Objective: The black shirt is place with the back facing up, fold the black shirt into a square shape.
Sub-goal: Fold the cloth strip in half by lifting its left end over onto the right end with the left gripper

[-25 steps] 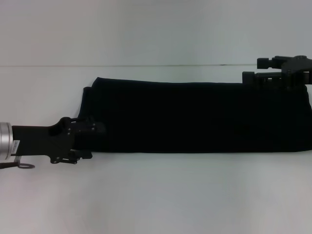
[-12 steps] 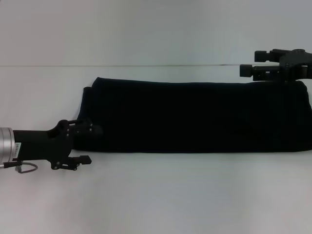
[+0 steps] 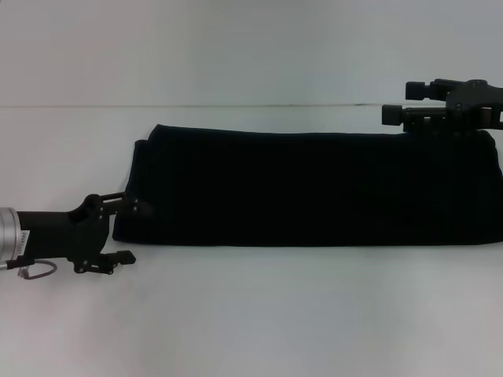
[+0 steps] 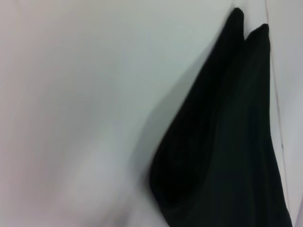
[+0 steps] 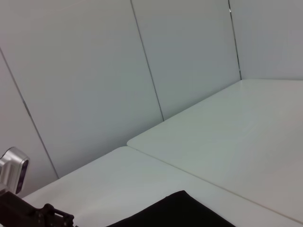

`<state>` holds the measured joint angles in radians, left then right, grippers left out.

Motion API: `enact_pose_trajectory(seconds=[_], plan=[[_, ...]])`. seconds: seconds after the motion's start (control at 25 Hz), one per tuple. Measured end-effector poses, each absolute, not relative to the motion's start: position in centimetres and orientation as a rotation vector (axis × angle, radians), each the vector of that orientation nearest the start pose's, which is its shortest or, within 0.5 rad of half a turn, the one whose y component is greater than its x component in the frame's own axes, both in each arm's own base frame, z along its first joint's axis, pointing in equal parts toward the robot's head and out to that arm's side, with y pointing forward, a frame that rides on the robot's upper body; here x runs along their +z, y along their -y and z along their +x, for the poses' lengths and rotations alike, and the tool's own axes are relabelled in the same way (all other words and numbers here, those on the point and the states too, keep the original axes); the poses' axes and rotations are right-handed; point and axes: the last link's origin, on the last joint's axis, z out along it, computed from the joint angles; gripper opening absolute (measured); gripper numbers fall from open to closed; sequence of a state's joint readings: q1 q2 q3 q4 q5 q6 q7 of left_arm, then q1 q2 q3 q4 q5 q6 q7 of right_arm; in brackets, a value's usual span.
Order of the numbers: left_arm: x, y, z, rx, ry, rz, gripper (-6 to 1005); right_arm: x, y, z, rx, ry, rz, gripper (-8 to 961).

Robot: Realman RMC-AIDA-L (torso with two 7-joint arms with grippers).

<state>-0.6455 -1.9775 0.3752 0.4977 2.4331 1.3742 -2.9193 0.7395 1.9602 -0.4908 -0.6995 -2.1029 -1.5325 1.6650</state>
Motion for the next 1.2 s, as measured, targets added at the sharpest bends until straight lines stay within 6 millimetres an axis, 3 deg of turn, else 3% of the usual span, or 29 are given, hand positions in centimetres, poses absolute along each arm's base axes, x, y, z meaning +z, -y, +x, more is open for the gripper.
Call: enact_pose_trajectory(seconds=[1.2], plan=[[1.7,-36.7,-32.5,0.762,-2.844,1.641,908,7.5,-40.5,22.3,0.716,-0.729,-2.571,945]])
